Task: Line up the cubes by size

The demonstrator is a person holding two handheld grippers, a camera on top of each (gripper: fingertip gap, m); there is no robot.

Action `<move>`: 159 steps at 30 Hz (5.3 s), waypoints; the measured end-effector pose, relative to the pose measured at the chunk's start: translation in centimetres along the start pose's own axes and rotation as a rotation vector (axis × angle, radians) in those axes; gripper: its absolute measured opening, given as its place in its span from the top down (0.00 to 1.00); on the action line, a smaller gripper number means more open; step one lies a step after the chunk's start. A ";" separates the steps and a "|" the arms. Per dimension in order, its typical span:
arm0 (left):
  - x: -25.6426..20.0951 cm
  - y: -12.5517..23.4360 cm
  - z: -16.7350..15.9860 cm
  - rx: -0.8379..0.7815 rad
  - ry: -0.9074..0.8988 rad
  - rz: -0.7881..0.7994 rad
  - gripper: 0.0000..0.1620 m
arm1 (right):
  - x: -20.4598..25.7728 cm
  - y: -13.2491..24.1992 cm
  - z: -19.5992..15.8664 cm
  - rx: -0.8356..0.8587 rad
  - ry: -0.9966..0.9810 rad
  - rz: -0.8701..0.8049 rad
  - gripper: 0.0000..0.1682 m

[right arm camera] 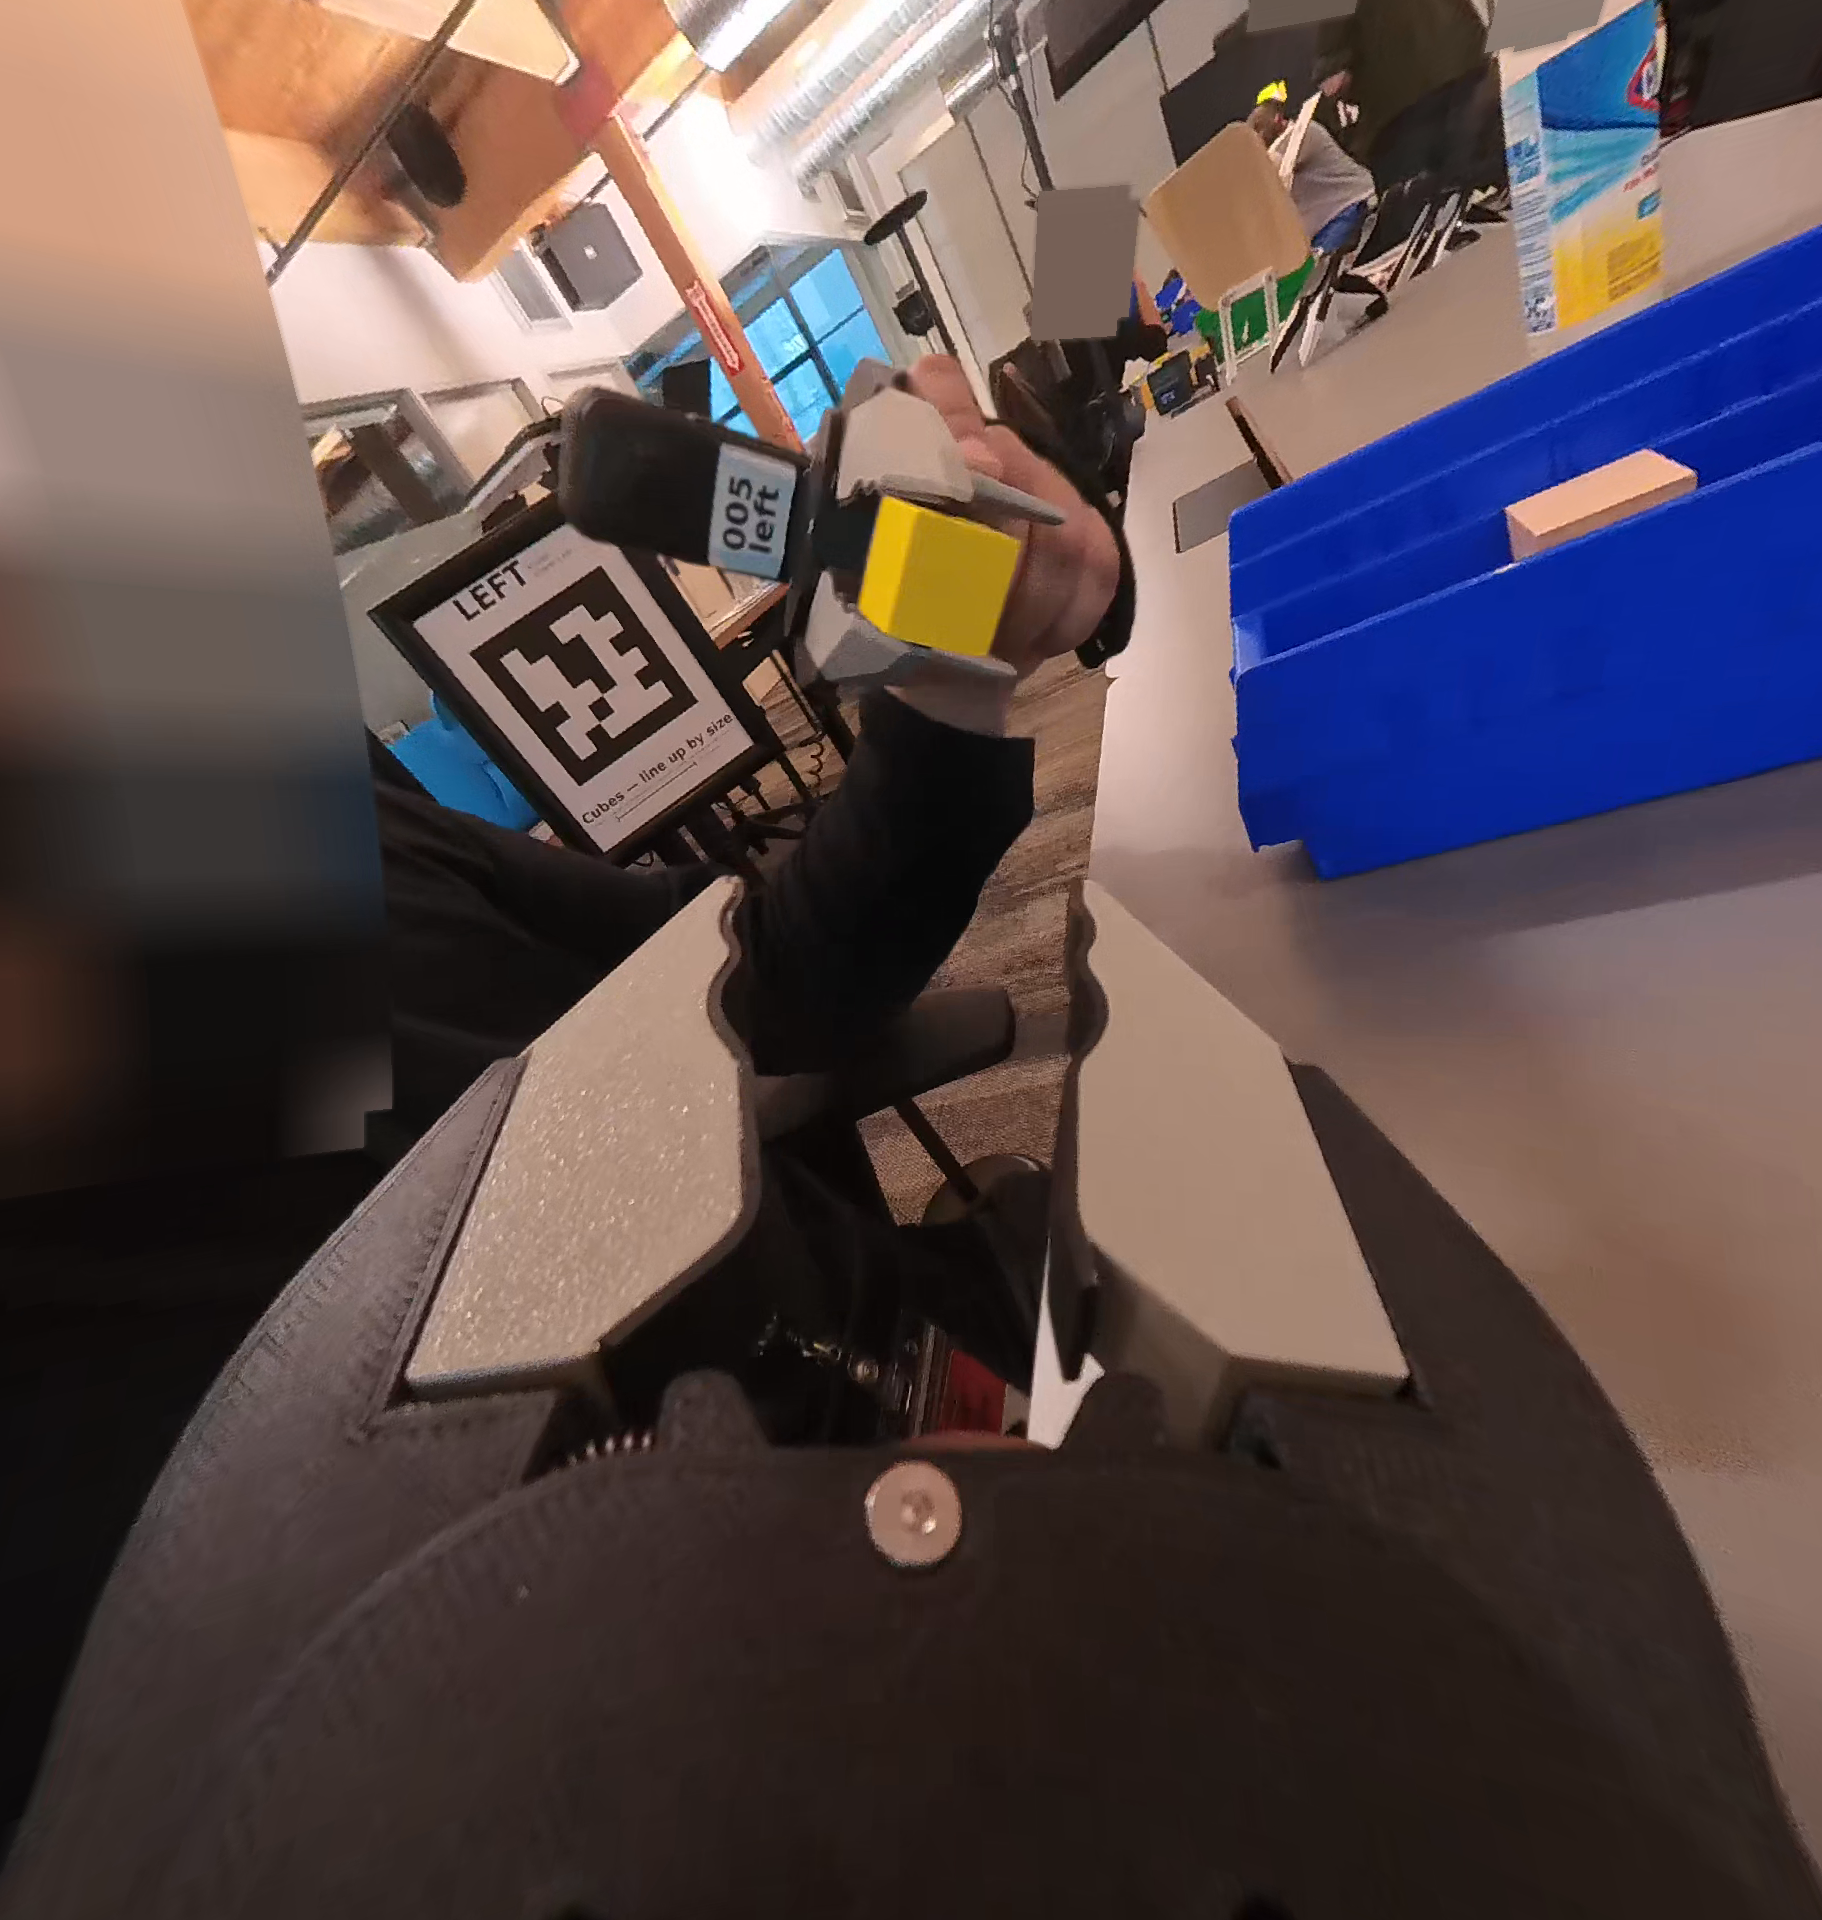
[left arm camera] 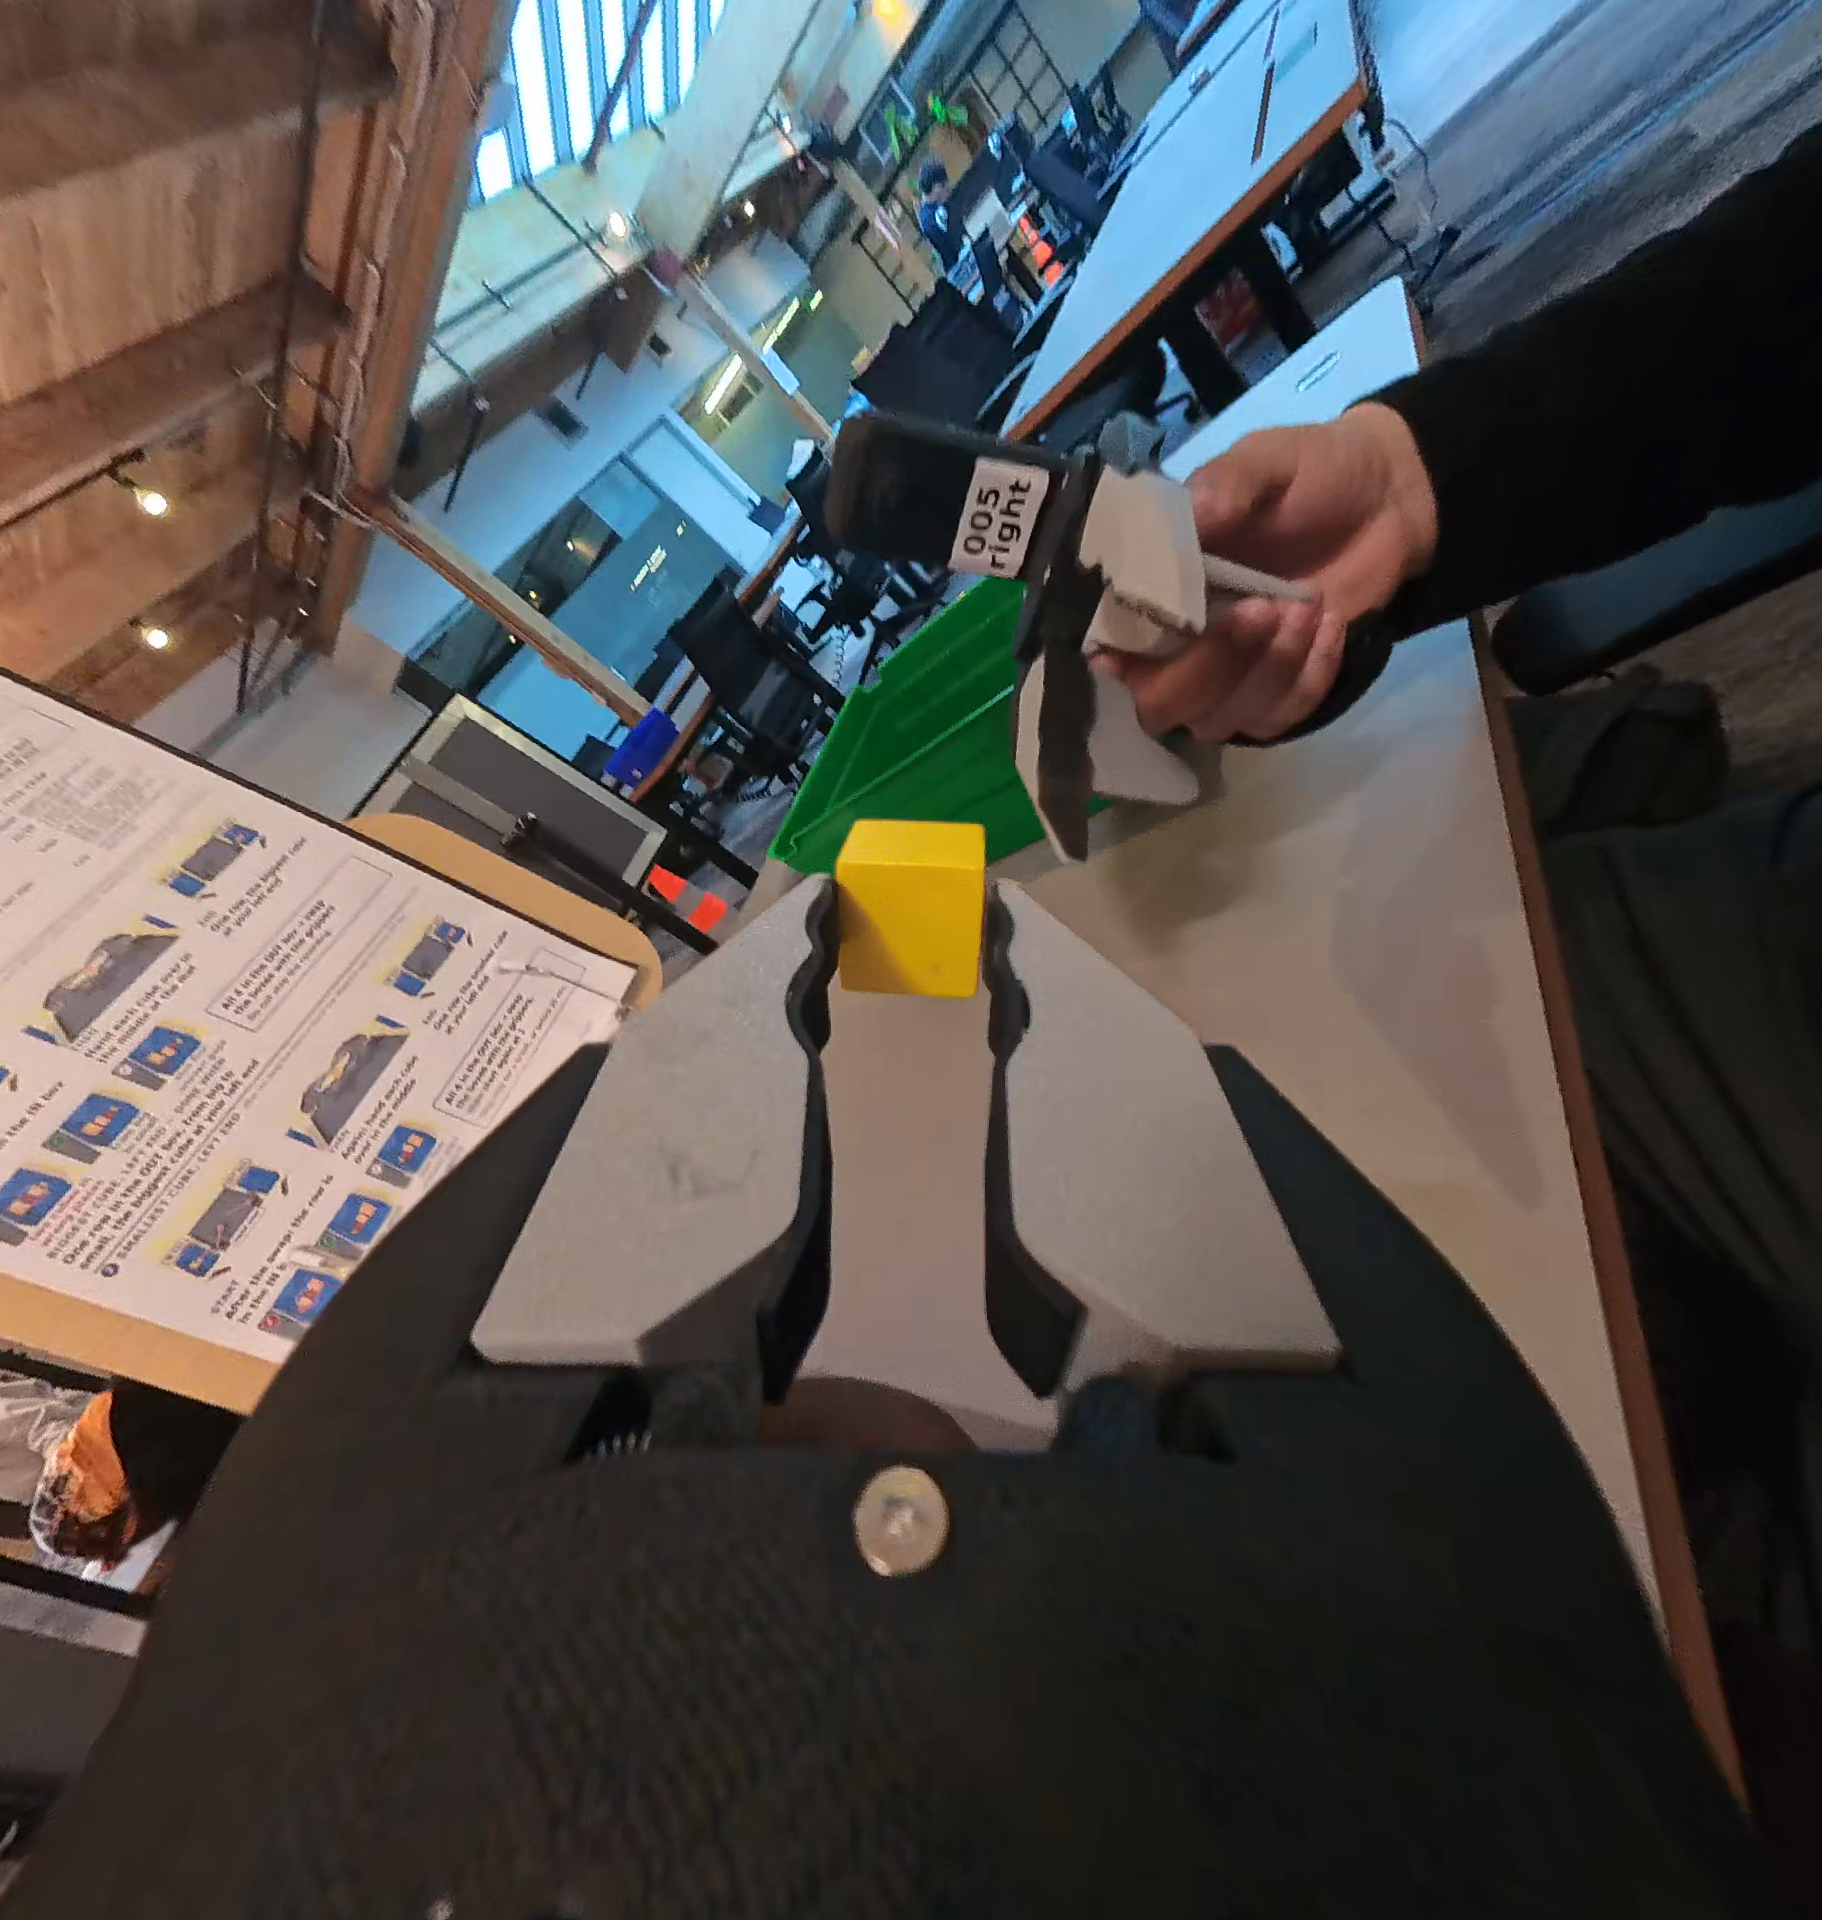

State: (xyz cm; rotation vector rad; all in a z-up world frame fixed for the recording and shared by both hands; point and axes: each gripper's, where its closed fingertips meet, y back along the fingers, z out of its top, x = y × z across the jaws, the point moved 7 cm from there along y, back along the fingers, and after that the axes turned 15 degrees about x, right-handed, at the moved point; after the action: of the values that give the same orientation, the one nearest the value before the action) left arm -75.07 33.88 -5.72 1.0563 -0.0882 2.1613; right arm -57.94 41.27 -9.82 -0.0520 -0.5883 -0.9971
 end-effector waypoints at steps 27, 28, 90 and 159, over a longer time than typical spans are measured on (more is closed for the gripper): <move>-1.6 -0.6 1.3 -0.033 -0.095 -0.006 0.85 | -0.2 -4.5 4.5 -0.021 -0.111 0.221 0.79; -1.6 -0.6 1.3 -0.034 -0.095 -0.005 0.85 | -0.4 -4.5 4.5 -0.024 -0.117 0.217 0.84; -2.4 -2.1 -3.8 0.207 -0.008 -0.189 1.00 | -15.9 24.6 -6.6 1.307 0.028 -0.751 0.85; -0.4 -4.7 3.1 -0.025 -0.120 0.000 0.73 | 0.6 1.1 1.7 -0.078 -0.011 -0.096 0.58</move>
State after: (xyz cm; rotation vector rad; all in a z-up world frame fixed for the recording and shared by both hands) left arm -69.93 36.04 -5.05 1.1708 -0.1707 2.0900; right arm -57.58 41.99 -7.82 -0.0998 -0.5660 -1.1134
